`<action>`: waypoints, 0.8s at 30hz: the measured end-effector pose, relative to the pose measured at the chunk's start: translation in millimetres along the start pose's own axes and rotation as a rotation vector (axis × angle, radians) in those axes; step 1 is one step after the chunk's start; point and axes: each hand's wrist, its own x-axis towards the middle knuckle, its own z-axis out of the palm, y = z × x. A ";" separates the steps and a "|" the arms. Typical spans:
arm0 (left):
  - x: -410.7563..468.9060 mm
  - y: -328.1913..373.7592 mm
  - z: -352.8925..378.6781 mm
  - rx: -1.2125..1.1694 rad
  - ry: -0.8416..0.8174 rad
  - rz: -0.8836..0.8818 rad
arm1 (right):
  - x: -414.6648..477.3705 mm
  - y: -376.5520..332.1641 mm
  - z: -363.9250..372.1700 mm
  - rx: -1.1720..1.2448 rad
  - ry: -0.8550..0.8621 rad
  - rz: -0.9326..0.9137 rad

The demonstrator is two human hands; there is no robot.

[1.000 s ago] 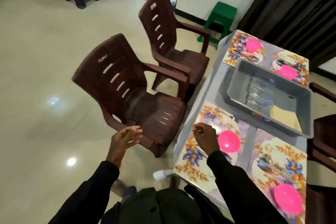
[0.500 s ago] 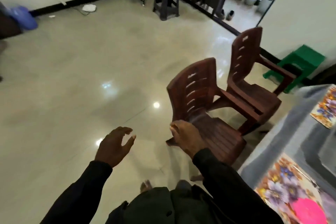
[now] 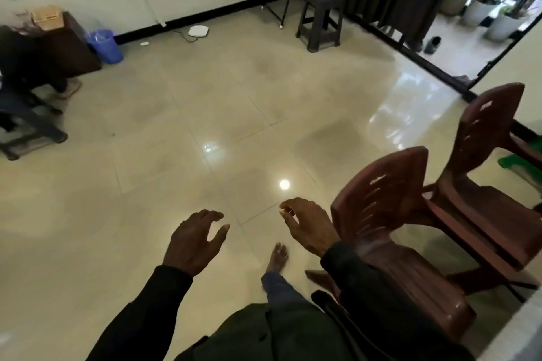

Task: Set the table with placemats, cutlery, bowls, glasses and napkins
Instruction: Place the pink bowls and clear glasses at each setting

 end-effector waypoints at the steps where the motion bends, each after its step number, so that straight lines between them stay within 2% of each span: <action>1: 19.7 -0.6 -2.2 -0.008 -0.004 -0.006 | 17.9 3.0 -4.9 0.010 0.006 0.002; 5: 102.4 9.2 -9.0 -0.046 0.005 0.004 | 90.5 16.9 -28.9 0.057 0.031 0.048; 12: 239.9 25.0 11.9 -0.074 -0.108 0.075 | 186.7 49.9 -71.0 0.112 0.087 0.132; 19: 380.6 47.3 45.3 -0.007 -0.309 0.255 | 248.4 105.7 -98.1 0.219 0.222 0.373; 24: 496.3 74.3 65.9 -0.009 -0.356 0.454 | 295.0 138.1 -121.3 0.189 0.282 0.526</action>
